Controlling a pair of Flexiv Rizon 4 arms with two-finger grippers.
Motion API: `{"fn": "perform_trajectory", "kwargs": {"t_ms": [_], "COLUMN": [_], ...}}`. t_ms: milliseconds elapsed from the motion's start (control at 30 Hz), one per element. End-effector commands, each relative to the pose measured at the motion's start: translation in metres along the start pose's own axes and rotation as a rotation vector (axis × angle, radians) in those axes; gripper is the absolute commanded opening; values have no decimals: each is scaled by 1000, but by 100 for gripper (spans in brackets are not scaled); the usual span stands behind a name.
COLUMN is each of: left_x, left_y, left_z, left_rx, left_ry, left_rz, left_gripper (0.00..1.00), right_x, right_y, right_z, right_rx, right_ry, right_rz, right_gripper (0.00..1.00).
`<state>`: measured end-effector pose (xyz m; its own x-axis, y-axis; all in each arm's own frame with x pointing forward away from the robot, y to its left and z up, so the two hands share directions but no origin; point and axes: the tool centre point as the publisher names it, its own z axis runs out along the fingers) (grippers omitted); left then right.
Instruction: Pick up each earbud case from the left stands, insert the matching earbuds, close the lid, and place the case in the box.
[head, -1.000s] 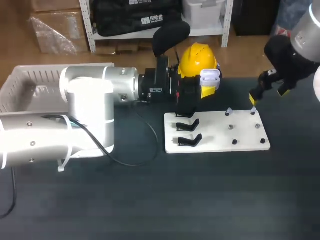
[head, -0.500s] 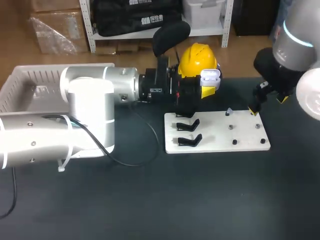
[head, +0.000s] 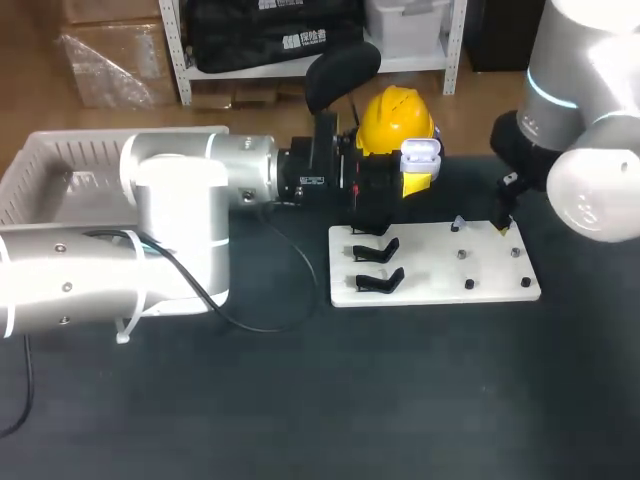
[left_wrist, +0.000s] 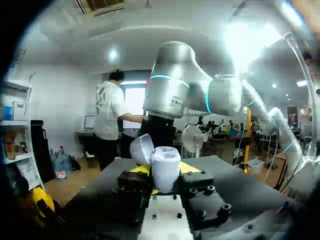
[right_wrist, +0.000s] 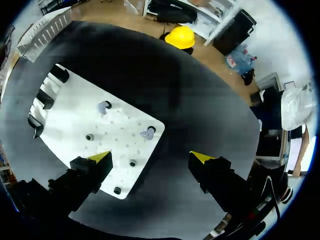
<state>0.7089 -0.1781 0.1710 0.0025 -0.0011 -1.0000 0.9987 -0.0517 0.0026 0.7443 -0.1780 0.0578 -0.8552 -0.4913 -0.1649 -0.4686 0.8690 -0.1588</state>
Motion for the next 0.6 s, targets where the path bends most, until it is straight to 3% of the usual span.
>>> {"fn": "perform_trajectory", "kwargs": {"t_ms": [33, 400, 467, 500, 600], "left_x": [0, 0, 0, 0, 0], "left_y": [1, 1, 1, 1, 1], "left_z": [0, 0, 0, 0, 0], "left_rx": [1, 1, 1, 1, 1], "left_ry": [-2, -2, -2, -2, -2], "left_rz": [1, 1, 1, 1, 1], "left_gripper": [0, 0, 0, 0, 0], "right_x": [-10, -16, -18, -18, -20], "right_y": [-2, -5, -5, -5, -5], "right_z": [8, 20, 20, 21, 25], "right_rx": [2, 23, 22, 21, 16], "right_ry": [20, 34, 39, 42, 55], "right_rz": [-6, 38, 44, 45, 45], "right_gripper": [100, 98, 76, 69, 71]}}
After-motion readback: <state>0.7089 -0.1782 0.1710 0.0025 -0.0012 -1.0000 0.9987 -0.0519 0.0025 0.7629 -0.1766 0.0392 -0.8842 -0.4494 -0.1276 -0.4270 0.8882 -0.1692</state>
